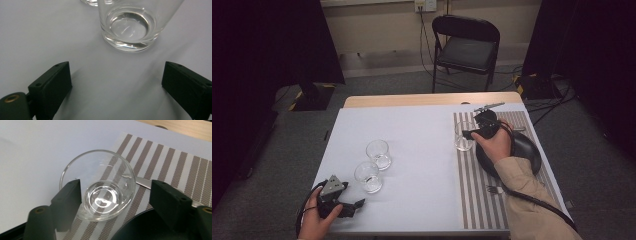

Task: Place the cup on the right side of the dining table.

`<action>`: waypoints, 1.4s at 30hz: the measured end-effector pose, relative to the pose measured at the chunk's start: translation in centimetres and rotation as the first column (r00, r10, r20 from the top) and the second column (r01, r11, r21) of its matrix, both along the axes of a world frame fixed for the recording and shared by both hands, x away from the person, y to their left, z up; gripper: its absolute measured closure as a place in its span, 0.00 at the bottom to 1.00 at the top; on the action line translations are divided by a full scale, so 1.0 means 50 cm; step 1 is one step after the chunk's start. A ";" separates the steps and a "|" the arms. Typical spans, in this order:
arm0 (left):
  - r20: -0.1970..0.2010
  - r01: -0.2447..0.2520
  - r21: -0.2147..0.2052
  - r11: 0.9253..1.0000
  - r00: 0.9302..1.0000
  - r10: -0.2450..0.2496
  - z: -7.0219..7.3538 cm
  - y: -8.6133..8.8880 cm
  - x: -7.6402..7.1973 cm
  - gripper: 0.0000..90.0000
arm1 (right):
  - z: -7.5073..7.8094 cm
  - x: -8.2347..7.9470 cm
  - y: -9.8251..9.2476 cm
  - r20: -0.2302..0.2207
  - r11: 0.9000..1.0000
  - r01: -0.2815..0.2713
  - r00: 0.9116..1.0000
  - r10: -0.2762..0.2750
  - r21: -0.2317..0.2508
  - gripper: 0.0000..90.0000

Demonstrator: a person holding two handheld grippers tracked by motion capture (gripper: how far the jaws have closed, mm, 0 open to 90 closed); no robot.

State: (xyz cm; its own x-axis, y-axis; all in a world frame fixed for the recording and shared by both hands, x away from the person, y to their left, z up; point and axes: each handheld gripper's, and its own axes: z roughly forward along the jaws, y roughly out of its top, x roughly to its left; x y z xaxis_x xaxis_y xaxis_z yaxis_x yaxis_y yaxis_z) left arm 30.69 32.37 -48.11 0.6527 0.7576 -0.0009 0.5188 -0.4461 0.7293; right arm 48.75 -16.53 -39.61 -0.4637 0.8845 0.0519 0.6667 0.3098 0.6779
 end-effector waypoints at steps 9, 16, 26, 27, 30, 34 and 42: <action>0.001 -0.002 0.002 1.000 1.000 0.002 0.000 0.000 0.000 0.09 | 0.012 -0.008 -0.005 -0.048 0.999 -0.039 0.998 0.040 0.025 0.17; 0.001 -0.002 0.002 1.000 1.000 0.002 0.000 0.000 0.000 0.09 | 0.016 -0.018 -0.007 -0.062 0.999 -0.051 0.997 0.051 0.016 0.17; 0.001 -0.002 0.001 1.000 1.000 0.002 0.000 0.000 0.000 0.09 | 0.019 -0.032 -0.016 -0.081 0.998 -0.060 0.995 0.062 0.018 0.17; 0.001 -0.002 0.002 1.000 1.000 0.002 0.000 0.000 0.000 0.09 | 0.019 -0.033 -0.016 -0.080 0.998 -0.062 0.995 0.063 0.019 0.17; 0.001 -0.002 0.002 1.000 1.000 0.002 0.000 0.000 0.000 0.09 | 0.019 -0.036 -0.016 -0.081 0.998 -0.060 0.995 0.061 0.015 0.17; 0.001 -0.003 0.001 1.000 1.000 0.003 0.000 0.000 0.000 0.09 | 0.020 -0.041 -0.016 -0.090 0.997 -0.072 0.993 0.072 0.008 0.17; 0.001 -0.002 0.002 1.000 1.000 0.002 0.000 0.000 0.000 0.09 | 0.022 -0.054 -0.009 -0.089 0.996 -0.091 0.992 0.091 0.008 0.17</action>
